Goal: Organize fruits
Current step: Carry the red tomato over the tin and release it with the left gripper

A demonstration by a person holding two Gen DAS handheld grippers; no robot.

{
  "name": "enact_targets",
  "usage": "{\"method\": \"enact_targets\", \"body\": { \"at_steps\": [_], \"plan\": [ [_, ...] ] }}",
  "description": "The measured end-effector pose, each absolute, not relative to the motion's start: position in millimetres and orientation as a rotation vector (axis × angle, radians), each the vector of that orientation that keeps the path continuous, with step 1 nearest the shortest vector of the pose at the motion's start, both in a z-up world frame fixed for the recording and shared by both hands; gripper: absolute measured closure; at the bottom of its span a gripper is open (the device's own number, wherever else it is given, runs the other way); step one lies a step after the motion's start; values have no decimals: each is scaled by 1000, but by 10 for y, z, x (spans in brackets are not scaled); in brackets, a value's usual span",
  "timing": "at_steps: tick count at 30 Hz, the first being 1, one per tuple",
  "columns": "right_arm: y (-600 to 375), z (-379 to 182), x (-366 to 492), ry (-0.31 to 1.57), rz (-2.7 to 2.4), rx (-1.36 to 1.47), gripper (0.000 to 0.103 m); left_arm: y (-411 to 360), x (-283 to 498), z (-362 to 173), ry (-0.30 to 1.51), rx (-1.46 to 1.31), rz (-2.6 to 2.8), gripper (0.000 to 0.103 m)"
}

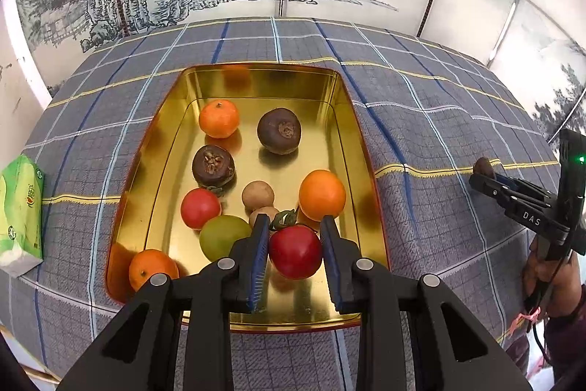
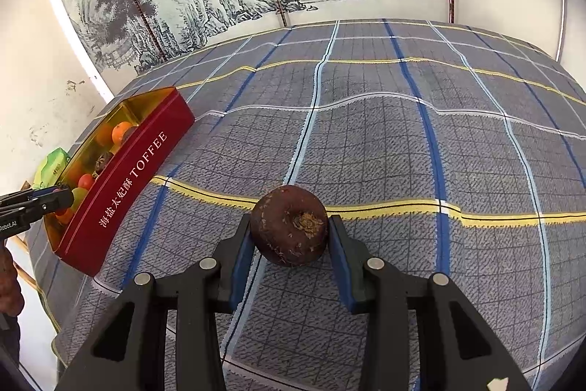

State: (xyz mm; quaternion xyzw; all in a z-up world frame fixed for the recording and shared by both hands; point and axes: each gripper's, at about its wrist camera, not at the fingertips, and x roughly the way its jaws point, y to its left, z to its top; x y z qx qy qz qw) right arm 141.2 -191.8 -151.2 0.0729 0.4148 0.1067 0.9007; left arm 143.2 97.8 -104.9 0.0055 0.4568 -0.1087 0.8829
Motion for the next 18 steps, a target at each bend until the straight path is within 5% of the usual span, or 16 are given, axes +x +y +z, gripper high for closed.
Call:
{"method": "enact_targets", "body": {
  "at_steps": [18],
  "plan": [
    [-1951,-1533,1430,867,214,154,67,964,1343,-941,892,69,-158,73]
  ]
}}
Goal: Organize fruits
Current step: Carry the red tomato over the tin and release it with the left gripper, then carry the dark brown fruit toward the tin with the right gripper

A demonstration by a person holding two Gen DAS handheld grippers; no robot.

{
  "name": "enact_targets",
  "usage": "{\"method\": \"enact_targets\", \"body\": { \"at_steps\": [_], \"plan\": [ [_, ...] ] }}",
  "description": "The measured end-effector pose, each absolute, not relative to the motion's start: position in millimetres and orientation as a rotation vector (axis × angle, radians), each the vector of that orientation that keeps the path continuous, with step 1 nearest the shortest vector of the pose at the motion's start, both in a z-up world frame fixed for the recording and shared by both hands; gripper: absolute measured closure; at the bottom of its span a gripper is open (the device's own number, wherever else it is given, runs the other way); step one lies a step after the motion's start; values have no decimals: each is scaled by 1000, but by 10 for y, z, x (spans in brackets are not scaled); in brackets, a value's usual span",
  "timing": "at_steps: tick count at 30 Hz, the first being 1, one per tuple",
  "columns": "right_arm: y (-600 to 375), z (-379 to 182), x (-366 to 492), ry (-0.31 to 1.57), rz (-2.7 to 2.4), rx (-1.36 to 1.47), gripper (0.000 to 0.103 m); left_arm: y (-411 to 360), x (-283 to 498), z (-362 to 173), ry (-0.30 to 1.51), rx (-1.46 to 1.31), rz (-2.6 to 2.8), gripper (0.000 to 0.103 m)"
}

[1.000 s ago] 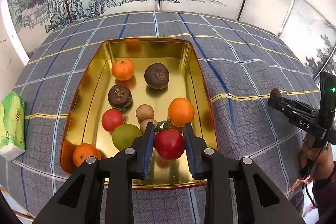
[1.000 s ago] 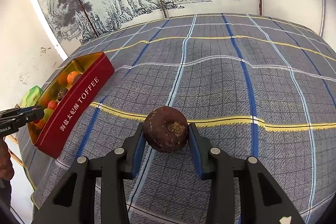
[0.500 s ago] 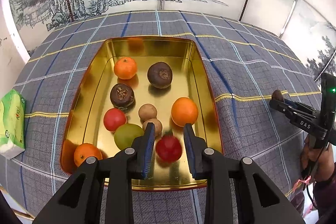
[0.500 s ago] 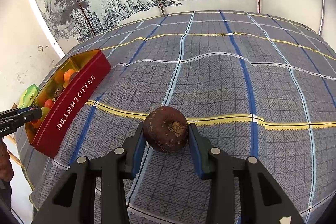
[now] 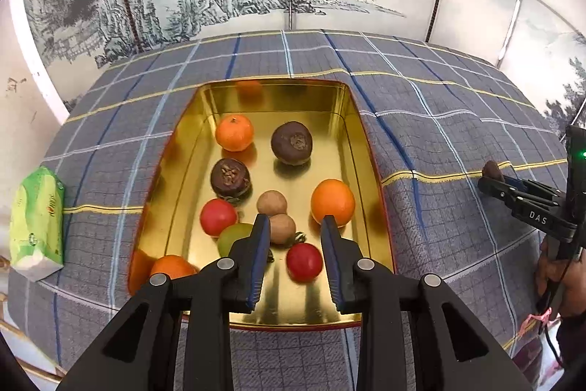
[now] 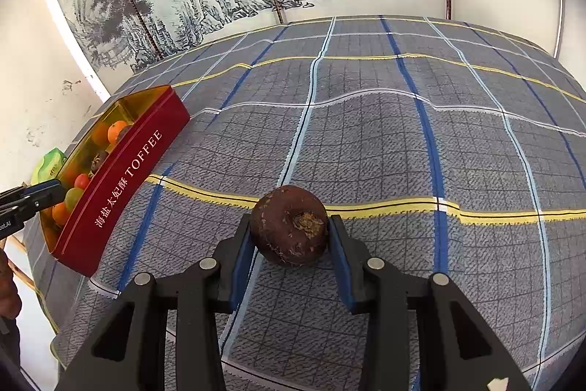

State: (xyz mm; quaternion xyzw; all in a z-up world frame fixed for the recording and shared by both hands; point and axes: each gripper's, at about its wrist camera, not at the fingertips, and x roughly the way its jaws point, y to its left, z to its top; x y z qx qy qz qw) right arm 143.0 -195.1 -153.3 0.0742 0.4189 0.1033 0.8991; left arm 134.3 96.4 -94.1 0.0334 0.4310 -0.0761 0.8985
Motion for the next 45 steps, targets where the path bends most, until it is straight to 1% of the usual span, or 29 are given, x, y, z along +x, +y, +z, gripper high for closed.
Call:
{"method": "enact_targets", "body": {
  "at_steps": [9,12,16,21,23,25,30,34,39,45],
  "plan": [
    [-1956,-1544,1438,872,201,133,67,997,1163,-830,829,108,-99,67],
    [-1927,-1541,1436,873,192,116,67,1042,1095,-794,789,131,-66,63],
    [-1876,-1535,1420,876,178,89,66,1150,1032,-750,733,147,-23,47],
    [-1815,-1527,1403,880,158,48,66,1348,981,-709,646,171,30,40],
    [-1790,-1528,1405,882,151,33,66,1427,977,-716,618,180,53,34],
    [-1776,-1528,1406,884,146,22,66,1549,996,-747,593,177,68,31],
    [-1736,-1526,1391,886,133,-1,66,1861,1096,-877,606,121,79,31],
    [-1731,-1462,1346,881,132,49,66,2055,1196,-994,623,102,100,31],
    [-1616,-1235,1301,847,158,74,66,2208,1327,-1105,639,82,104,30],
    [-1191,-959,1247,809,260,65,66,2314,1453,-1224,644,57,104,26]
  ]
}}
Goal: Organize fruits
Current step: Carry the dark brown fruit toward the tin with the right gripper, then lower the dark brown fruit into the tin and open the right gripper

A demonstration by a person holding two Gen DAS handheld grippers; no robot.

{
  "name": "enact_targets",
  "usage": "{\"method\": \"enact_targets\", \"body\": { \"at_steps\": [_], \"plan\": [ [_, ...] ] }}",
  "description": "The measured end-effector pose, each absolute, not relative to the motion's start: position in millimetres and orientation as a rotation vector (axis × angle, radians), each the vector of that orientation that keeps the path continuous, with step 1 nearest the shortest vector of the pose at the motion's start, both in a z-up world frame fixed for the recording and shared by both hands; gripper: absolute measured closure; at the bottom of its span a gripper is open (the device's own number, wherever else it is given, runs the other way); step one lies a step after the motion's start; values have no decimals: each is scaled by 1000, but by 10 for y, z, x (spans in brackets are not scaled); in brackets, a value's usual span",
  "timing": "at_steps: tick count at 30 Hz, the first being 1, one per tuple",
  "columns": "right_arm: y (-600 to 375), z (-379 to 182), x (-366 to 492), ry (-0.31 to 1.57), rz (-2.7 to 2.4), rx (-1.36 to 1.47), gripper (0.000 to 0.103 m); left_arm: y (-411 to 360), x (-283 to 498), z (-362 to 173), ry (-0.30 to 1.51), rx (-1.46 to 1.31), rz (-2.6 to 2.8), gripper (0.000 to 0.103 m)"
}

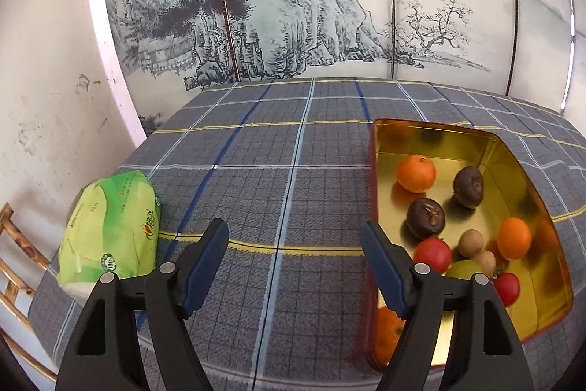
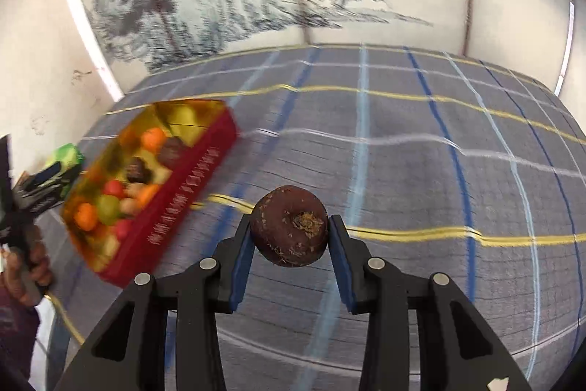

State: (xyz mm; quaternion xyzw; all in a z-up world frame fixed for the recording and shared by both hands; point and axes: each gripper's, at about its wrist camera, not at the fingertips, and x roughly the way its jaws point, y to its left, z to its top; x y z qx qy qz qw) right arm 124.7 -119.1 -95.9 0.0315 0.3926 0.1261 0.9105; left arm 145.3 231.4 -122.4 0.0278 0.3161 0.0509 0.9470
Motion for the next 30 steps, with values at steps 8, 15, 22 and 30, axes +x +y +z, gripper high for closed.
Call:
{"method": "enact_targets", "body": {
  "at_steps": [8,15,22,30],
  "plan": [
    [-508,-756,1256,787,425,29,66,2417,1494,-1297,679,-10,103,22],
    [-6,-850,1427,815,501,7,66,2364,1453,-1291,643,16,121,21],
    [277,-955,1660,846,521,-11,66,2409,1365,-1258,609,-13,137,18],
    [396,-1040,1890,871,512,-19,66,2437,1323,-1236,595,-20,148,18]
  ]
}}
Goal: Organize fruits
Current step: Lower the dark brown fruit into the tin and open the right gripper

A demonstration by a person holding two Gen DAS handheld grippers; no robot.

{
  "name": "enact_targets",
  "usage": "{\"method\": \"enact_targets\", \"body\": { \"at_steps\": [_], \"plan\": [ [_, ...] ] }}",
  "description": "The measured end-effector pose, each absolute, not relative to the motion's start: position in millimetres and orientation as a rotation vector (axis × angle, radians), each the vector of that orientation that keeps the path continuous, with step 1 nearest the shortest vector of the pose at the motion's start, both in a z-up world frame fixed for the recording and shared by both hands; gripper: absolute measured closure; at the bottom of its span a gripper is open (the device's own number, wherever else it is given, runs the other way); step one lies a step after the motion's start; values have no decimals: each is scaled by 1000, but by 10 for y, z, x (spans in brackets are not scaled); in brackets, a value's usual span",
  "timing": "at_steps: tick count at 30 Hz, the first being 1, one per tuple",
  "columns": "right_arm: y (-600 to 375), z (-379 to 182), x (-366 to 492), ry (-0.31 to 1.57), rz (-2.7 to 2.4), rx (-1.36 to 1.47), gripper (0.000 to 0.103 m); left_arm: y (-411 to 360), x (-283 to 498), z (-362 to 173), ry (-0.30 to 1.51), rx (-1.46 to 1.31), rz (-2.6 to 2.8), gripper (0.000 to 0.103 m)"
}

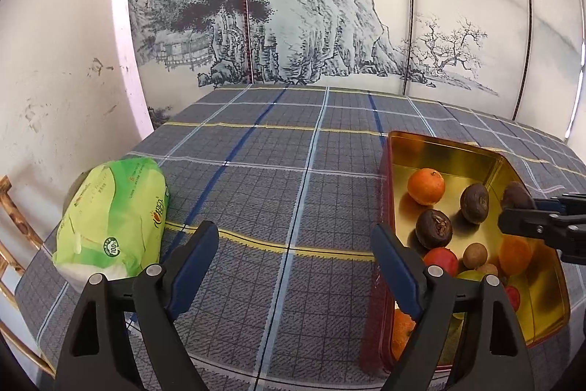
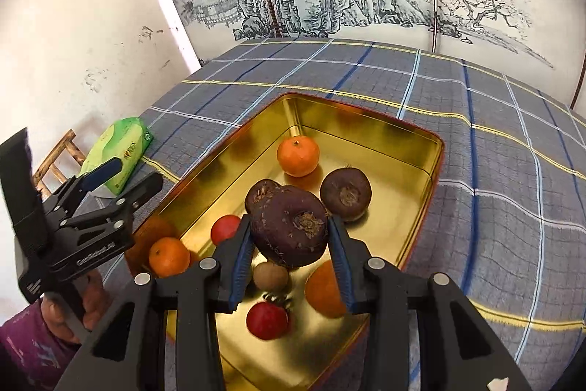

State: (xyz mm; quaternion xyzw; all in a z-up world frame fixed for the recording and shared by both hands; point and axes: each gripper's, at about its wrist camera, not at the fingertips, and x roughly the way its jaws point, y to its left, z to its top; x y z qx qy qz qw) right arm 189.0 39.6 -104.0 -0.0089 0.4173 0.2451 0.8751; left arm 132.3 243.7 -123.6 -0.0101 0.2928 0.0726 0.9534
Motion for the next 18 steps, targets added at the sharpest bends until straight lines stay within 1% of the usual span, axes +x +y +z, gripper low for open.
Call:
{"method": "enact_targets", "body": {
  "at_steps": [7,18],
  "plan": [
    [461,-1103,2009,885,500,-23,66,2360,1301,-1208,578,28,161,17],
    [530,-1164,2084,893,488,-39,66,2364,1302,-1205,579,30,165,17]
  ]
}}
